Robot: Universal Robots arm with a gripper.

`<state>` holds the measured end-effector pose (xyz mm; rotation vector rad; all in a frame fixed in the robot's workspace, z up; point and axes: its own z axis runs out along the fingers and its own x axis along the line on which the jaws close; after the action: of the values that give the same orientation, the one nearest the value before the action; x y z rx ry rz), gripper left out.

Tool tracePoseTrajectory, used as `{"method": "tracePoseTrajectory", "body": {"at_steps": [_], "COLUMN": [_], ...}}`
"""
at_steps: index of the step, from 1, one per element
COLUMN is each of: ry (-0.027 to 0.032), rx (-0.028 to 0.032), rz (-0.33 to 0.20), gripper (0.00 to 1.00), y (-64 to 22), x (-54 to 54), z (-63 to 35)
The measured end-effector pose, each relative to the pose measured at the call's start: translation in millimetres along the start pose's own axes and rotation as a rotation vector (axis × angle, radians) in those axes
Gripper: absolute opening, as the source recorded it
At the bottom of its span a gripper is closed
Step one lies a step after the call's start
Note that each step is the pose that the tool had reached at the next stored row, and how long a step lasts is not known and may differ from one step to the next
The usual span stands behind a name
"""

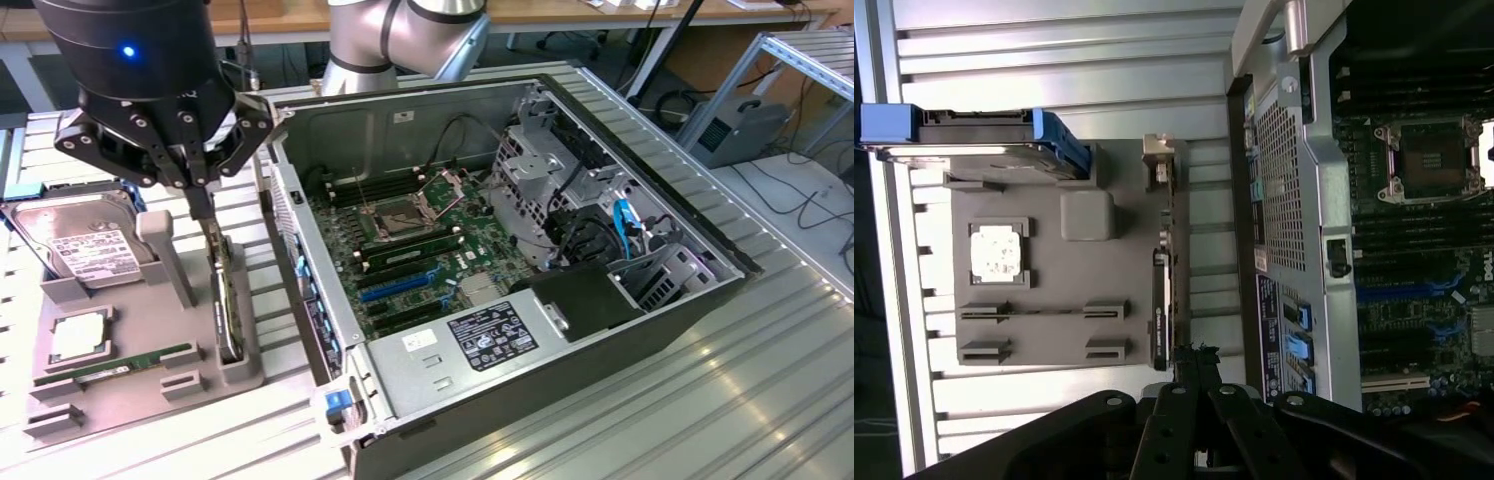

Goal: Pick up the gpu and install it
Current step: 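Reach for the gpu, then pick up the gpu and move the gpu toward the slot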

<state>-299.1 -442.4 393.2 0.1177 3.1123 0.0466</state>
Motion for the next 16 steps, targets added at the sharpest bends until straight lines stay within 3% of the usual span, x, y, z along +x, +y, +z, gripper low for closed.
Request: {"method": "tracePoseTrajectory", "body": {"at_steps": [16], "ry": [-0.0001], "rx": [0.0023], "rz": [0.000], "gripper": [0.11], "y": [-3.5], "x": [-0.3], "z": [-0.1]}}
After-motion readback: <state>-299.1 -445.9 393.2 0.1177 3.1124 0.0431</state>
